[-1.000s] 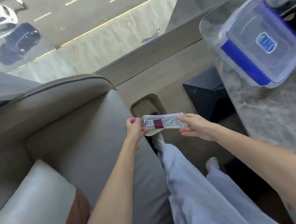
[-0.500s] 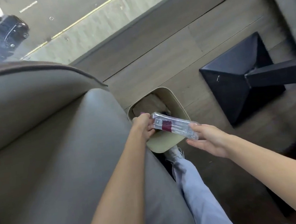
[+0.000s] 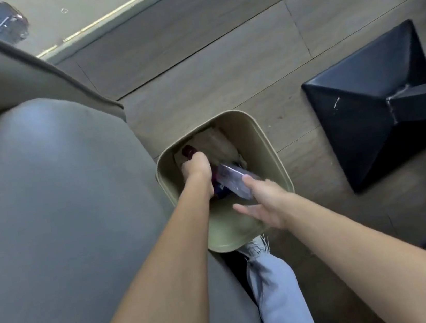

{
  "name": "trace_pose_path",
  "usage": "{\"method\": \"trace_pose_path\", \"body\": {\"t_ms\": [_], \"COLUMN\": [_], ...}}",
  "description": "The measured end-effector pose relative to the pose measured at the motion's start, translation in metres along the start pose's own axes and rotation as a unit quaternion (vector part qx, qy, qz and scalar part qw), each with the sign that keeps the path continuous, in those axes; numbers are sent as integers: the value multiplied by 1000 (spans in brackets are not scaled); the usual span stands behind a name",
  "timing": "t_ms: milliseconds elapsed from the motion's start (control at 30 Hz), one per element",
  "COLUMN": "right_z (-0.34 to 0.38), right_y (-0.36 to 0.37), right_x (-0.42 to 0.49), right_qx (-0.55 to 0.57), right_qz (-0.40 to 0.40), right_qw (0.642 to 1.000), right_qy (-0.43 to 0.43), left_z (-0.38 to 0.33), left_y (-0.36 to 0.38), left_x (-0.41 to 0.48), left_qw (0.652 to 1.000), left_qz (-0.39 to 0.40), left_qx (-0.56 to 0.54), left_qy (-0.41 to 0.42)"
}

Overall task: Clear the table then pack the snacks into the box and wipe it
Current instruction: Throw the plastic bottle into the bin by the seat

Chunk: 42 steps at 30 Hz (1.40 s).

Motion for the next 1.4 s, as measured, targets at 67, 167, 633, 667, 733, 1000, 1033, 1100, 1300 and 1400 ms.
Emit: {"method": "trace_pose_path", "body": {"t_ms": [67, 167, 633, 667, 733, 1000, 1033, 1100, 1300, 1400], "right_z": [4, 10, 4, 2, 1, -8, -11, -17, -65, -110], "right_y": [-2, -10, -40, -41, -46, -138, -160, -208, -368, -447], "right_x": [-3, -20, -272, -297, -350, -544, -561, -590, -640, -651], "right_qx": [-87, -321, -769, -762, -746, -608, -585, -542, -434, -366], "right_qz": [-16, -65, -154, -161, -175, -200, -213, -238, -333, -367], "right_qw": [996, 944, 572, 573, 576, 621, 628, 645, 697, 729], "right_qy": [11, -37, -242, -255, -286, -453, -467, -483, -463, -447], "left_z": [8, 13, -21, -28, -39, -35, -30, -13, 78, 128], "left_y": [-5, -8, -49, -53, -58, -21, -8, 22, 138, 197], "left_x": [-2, -27, -288, -315, -373, -592, -616, -660, -757, -790], "left_qw": [992, 919, 696, 708, 708, 661, 642, 603, 436, 353], "left_qz": [-42, -38, -13, -24, -48, -84, -91, -84, 3, 27], "left_qx": [111, 374, 683, 667, 653, 652, 653, 650, 714, 745], "left_qy": [35, 118, 223, 229, 264, 361, 390, 456, 548, 565]}}
Point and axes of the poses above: each hand's wrist, its own x-axis towards the middle knuckle, its own y-axis out of the palm, z = x × y, the point moved 3 cm from there along x, towards the middle knuckle, and after that the axes turned 8 degrees about z, right-handed, at the moved point
